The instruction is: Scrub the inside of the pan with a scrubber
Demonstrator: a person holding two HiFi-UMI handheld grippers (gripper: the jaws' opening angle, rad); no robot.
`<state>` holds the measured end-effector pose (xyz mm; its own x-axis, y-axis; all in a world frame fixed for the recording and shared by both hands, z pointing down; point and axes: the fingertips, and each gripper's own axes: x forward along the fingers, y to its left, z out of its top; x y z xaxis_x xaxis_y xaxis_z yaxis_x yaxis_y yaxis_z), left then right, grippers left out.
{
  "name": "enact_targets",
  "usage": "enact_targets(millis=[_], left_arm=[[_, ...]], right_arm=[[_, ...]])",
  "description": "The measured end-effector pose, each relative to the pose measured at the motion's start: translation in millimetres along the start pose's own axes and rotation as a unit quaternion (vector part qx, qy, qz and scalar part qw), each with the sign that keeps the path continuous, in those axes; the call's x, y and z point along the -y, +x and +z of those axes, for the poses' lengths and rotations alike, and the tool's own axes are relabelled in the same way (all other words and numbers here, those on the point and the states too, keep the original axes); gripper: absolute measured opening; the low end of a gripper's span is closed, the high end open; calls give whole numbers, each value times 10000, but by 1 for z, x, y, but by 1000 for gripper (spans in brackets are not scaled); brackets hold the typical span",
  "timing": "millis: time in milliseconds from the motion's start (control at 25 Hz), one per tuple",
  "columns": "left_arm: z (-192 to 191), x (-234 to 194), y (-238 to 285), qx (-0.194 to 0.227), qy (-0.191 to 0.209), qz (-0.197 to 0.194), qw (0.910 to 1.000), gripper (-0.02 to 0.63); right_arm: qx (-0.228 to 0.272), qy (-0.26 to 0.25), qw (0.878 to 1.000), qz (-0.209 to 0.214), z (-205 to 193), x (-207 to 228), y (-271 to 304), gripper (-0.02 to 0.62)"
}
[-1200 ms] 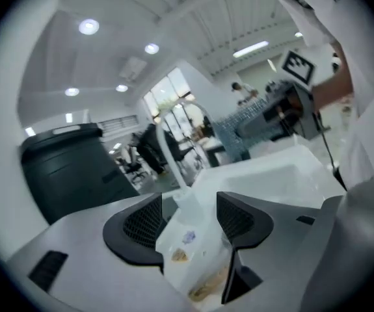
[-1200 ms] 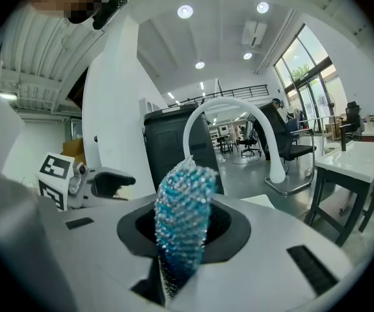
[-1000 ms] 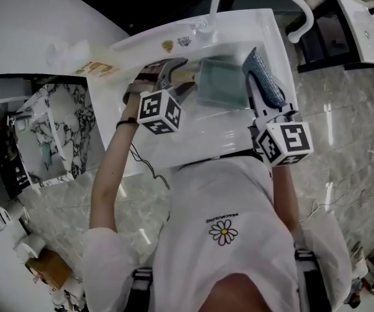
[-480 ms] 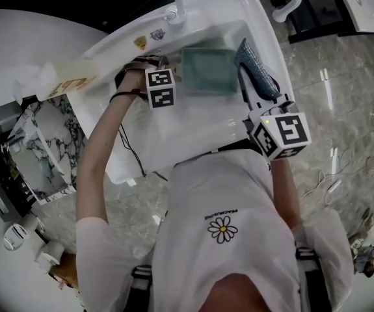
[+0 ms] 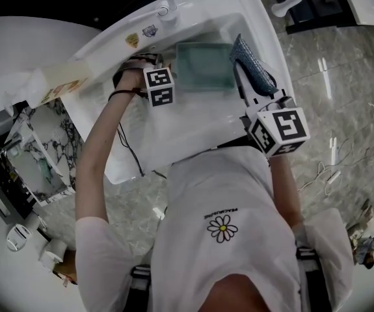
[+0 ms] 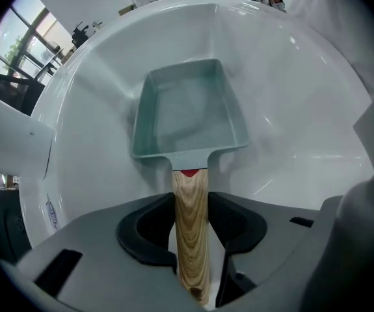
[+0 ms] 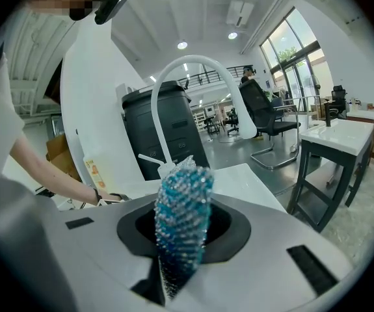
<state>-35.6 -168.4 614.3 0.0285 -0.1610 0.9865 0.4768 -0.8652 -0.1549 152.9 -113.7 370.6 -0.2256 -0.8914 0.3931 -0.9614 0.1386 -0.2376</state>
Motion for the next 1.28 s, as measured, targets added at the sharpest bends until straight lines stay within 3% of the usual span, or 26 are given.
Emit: enact_targets(millis=[280,400,520,640,760,960,1080,1280], left_arm=[[-6,2,-6,-167,-13,-41,9999,163],[-9,7,-17,-286,-123,-31,9995,163],[-13,15,-29,-368,-270,-29,9990,161],[-16,22,-39,-385,-397,32,9985,161],[-22,33,-44,-482,-576,40,9972,160],[-32,55,-48,-608,-963,0,9935,160],[-34,63,-51,-589,-1103,-7,9922,160],[-37,76,-55,-557,-1287,-54,9901,160]], right_arm=[[-180,90,9998,91,-4,1,6,58],[-786,239,9965,120,-16,8,14,58],[-1622,492,9847,411,-35,10,33,57],[-2407,713,9639,889,-54,4,55,57],[-3250,357,9386,1101,-84,-1,76,57],[-4431,256,8853,1386,-141,-11,104,57],[-4912,374,8598,1345,-170,-10,117,57],[-5409,368,8331,1091,-204,-5,137,57]])
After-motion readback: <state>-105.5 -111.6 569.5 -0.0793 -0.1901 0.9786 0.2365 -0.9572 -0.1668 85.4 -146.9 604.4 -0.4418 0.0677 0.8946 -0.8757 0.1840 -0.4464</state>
